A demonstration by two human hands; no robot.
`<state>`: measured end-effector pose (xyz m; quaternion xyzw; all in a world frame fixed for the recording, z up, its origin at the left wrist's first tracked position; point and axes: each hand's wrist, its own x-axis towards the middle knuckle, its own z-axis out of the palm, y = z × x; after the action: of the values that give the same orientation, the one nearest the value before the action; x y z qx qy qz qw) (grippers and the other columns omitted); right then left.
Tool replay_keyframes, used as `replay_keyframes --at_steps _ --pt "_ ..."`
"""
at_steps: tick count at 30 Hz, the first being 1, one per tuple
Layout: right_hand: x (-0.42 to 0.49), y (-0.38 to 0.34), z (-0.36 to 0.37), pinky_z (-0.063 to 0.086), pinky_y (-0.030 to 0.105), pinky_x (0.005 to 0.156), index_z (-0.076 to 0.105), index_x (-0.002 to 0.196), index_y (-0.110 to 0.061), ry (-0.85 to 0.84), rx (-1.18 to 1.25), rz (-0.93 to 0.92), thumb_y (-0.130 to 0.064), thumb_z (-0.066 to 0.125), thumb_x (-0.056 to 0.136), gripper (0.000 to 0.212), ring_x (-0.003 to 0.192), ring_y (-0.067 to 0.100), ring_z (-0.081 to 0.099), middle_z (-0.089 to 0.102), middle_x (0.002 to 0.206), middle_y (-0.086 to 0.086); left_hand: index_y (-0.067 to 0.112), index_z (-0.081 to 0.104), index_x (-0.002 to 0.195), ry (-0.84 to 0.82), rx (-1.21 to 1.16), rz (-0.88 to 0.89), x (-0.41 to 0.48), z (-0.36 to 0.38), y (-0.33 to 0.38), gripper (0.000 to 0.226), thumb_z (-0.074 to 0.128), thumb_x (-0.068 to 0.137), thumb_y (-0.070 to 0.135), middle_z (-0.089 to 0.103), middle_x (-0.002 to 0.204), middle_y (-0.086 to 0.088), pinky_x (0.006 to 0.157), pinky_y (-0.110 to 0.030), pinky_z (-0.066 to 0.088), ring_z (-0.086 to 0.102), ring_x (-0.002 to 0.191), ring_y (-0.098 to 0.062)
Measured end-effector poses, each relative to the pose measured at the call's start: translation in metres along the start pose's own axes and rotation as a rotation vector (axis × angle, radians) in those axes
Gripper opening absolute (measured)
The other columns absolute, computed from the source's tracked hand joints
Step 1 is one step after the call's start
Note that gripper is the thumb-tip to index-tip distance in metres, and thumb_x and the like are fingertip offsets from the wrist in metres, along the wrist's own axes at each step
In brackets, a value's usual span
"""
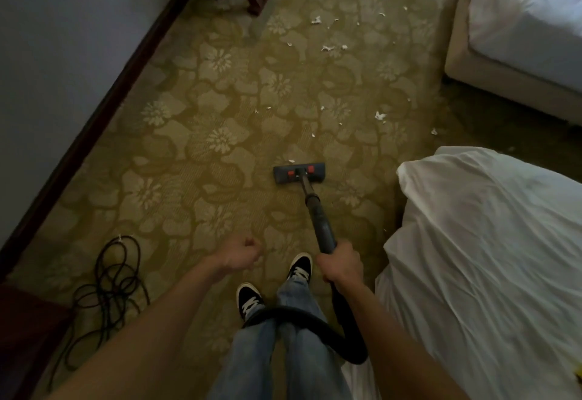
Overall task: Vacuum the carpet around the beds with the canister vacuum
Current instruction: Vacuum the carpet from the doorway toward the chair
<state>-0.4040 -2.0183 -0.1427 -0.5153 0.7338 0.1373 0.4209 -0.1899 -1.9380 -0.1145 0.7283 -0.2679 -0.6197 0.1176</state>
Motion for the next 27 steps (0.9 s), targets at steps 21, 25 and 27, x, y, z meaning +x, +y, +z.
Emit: replay_keyframes --at_steps 21,25,27 --pt "0.076 -0.062 -0.076 0.064 0.042 0.078 0.066 0.116 -0.009 -0.078 -0.025 -0.079 -0.028 0.073 0.082 0.041 0.086 0.028 0.073 0.071 0.099 0.011 0.013 0.059 0.088 0.101 -0.116 -0.116 0.028 -0.007 0.100 0.018 0.053 0.102 0.023 0.062 0.095 -0.009 0.076 -0.031 0.046 0.060 0.089 -0.022" --pt "0.085 -0.058 -0.084 0.065 0.046 0.077 0.066 0.116 -0.009 -0.098 -0.034 -0.076 -0.030 0.074 0.080 0.042 0.083 0.028 0.074 0.071 0.096 0.010 0.013 0.059 0.090 0.118 -0.090 -0.121 0.035 -0.010 0.114 0.018 0.053 0.102 0.025 0.062 0.094 -0.011 0.074 -0.031 0.043 0.059 0.087 -0.023" --pt "0.082 -0.055 -0.088 0.065 0.042 0.073 0.065 0.116 -0.010 -0.109 -0.035 -0.068 -0.029 0.074 0.081 0.040 0.080 0.026 0.073 0.070 0.095 0.008 0.015 0.057 0.090 0.107 -0.072 -0.096 0.037 -0.009 0.121 0.014 0.052 0.101 0.022 0.056 0.091 -0.010 0.073 -0.031 0.039 0.052 0.084 -0.021"
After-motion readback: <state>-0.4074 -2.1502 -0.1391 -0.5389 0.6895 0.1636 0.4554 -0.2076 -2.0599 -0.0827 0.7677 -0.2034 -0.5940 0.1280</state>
